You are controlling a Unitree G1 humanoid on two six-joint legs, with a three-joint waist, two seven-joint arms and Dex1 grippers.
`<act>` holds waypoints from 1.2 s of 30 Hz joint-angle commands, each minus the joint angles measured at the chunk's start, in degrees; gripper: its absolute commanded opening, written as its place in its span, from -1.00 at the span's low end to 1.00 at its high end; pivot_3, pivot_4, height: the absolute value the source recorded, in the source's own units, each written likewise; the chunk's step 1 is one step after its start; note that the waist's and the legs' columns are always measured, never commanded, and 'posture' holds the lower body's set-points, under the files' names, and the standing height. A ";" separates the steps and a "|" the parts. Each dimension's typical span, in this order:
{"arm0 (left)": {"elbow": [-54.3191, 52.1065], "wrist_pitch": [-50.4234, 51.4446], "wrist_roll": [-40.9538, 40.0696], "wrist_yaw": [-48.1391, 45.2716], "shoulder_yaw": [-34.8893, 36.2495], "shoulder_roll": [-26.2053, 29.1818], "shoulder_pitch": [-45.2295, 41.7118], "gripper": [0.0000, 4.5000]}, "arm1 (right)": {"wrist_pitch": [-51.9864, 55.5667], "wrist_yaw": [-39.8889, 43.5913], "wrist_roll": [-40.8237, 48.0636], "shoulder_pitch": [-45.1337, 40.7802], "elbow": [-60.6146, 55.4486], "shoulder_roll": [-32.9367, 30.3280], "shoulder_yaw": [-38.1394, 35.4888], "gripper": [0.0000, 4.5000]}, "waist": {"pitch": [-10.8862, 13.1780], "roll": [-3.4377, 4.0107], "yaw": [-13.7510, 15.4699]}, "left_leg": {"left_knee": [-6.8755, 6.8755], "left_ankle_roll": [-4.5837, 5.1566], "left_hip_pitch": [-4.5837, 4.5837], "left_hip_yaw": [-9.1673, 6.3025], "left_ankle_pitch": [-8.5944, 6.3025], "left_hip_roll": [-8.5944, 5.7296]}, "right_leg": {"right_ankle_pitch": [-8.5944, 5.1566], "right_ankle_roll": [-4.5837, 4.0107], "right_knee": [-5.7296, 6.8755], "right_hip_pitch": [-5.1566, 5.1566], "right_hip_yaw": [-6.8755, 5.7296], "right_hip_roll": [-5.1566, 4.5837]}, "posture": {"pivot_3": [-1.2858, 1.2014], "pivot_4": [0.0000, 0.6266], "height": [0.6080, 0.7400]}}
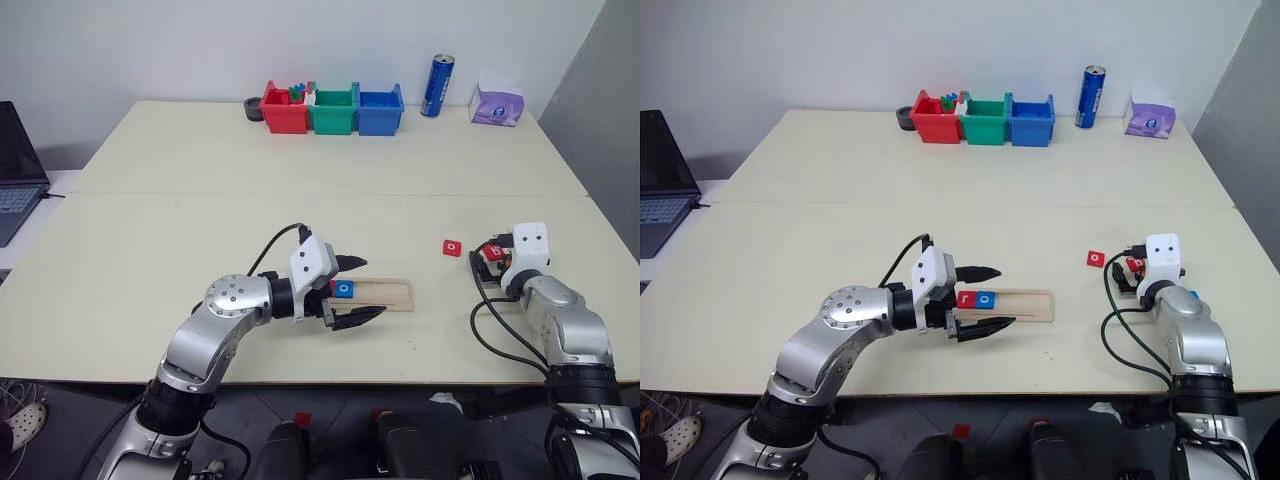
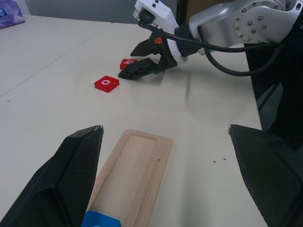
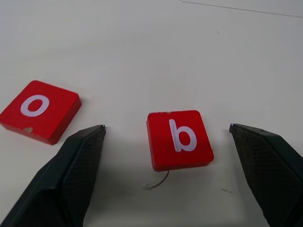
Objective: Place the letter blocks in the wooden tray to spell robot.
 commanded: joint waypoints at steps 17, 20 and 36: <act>-4.04 0.61 -2.79 0.43 2.67 2.53 1.40 1.00 | 7.83 -3.69 0.94 2.71 -6.39 2.71 -3.84 -0.35 | -0.01 0.01 0.22 | -0.03 0.00 0.17 -0.10 0.00 -0.02 | -0.04 0.07 -0.22 0.31 -0.04 -0.05 | 0.03 -0.52 1.00; -7.82 1.65 -4.47 1.67 5.54 4.37 5.18 1.00 | 13.00 -3.85 1.64 5.14 -13.44 2.87 -3.61 -0.35 | -0.02 0.03 0.13 | -0.13 0.00 0.17 -0.13 -0.01 0.02 | -0.03 0.06 -0.31 0.31 -0.01 -0.04 | 0.03 -0.52 1.00; -20.30 -2.44 -7.11 2.07 13.87 12.72 27.35 1.00 | 58.64 -7.02 7.56 15.34 -53.77 14.70 -0.62 -0.19 | -0.14 0.01 -0.09 | -0.81 -0.02 0.31 -0.25 0.00 0.15 | -0.17 0.07 -0.88 0.34 -0.03 -0.01 | 0.03 -0.52 1.00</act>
